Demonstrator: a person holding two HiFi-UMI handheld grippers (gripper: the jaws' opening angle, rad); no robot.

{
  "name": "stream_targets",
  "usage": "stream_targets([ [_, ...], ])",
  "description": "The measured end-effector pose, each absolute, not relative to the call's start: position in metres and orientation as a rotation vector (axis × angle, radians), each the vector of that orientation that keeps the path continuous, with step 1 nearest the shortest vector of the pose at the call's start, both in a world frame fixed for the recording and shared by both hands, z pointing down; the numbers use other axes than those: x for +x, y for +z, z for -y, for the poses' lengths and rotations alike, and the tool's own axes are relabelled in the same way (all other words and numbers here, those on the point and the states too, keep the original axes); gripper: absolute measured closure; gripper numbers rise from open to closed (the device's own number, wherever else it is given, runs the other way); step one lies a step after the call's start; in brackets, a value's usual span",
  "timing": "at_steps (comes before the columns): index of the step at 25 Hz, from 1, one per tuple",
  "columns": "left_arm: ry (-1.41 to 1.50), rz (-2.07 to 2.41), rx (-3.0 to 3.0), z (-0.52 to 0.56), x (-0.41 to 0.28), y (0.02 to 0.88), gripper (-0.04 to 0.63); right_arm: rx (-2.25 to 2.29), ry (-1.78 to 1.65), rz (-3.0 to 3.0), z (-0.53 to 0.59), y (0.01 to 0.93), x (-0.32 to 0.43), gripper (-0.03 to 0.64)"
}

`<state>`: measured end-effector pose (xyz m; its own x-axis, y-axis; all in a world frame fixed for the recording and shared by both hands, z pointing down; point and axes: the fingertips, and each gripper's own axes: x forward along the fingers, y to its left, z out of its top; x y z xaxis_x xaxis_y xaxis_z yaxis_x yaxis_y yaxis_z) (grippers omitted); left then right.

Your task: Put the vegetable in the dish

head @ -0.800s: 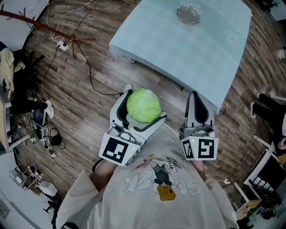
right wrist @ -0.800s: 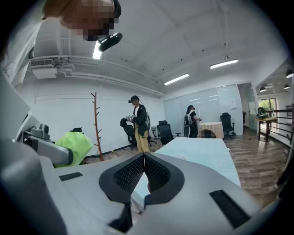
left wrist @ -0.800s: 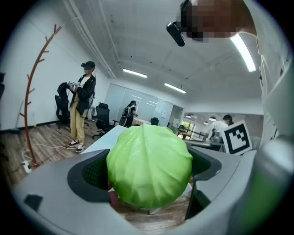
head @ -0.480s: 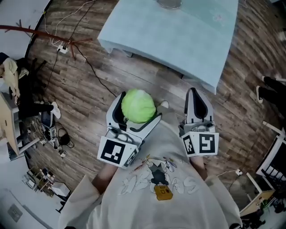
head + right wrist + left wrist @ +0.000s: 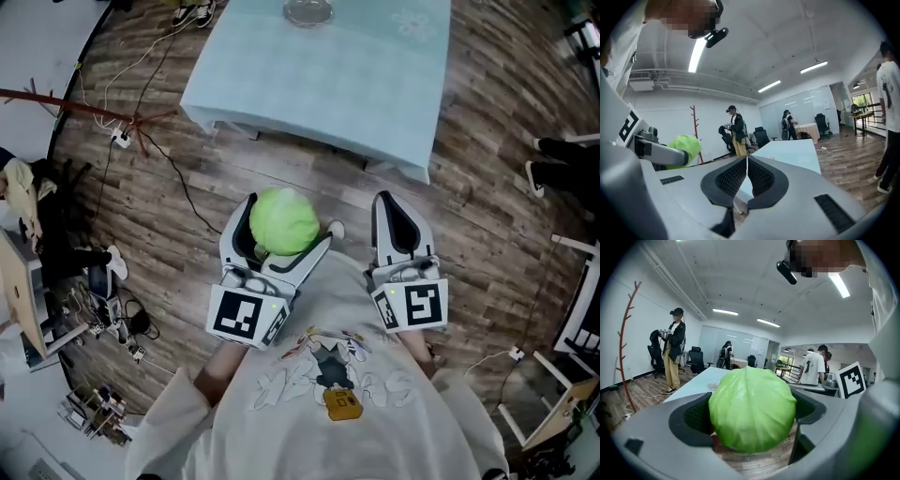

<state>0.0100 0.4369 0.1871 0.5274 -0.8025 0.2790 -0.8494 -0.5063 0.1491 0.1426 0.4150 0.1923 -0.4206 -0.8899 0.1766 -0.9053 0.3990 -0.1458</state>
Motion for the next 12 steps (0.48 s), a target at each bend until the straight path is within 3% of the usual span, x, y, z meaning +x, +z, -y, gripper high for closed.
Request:
stream_targets([
  [12, 0.251, 1.462, 2.515, -0.413, 0.015, 0.177, 0.072, 1.605, 0.34, 2.64, -0.388, 0.188, 0.133, 0.591],
])
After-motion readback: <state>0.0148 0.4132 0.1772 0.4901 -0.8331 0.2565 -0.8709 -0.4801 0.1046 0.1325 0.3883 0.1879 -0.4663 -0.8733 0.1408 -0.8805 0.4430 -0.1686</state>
